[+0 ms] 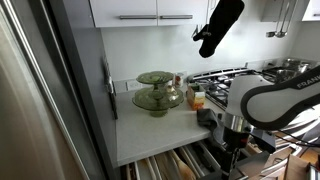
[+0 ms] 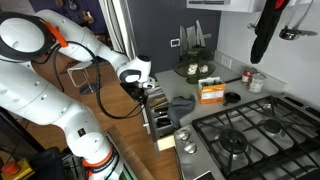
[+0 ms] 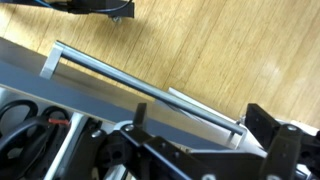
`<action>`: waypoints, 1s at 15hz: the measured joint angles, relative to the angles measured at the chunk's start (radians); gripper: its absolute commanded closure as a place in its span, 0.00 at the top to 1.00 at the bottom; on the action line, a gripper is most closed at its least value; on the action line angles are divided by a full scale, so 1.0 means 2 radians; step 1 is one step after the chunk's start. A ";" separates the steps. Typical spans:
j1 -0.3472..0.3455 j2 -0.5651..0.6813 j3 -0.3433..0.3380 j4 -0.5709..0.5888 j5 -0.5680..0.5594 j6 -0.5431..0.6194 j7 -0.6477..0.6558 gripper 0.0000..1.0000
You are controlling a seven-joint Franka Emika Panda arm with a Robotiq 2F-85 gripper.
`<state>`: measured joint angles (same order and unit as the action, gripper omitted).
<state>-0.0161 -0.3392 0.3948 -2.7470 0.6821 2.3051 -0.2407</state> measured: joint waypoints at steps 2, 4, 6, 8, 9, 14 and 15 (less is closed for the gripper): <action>-0.003 0.003 0.000 -0.001 0.000 -0.023 0.000 1.00; -0.008 0.010 0.001 -0.001 0.000 -0.023 0.000 1.00; -0.015 0.021 0.002 -0.001 0.000 -0.006 0.000 1.00; -0.020 0.038 0.003 -0.001 0.000 0.016 0.000 1.00; -0.021 0.048 0.004 -0.001 0.000 0.026 0.000 1.00; -0.028 0.087 0.004 -0.001 0.000 0.036 0.000 1.00; -0.021 0.092 -0.007 -0.001 -0.006 0.038 0.000 1.00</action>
<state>-0.0575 -0.1543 0.3803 -2.7493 0.6710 2.3817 -0.2399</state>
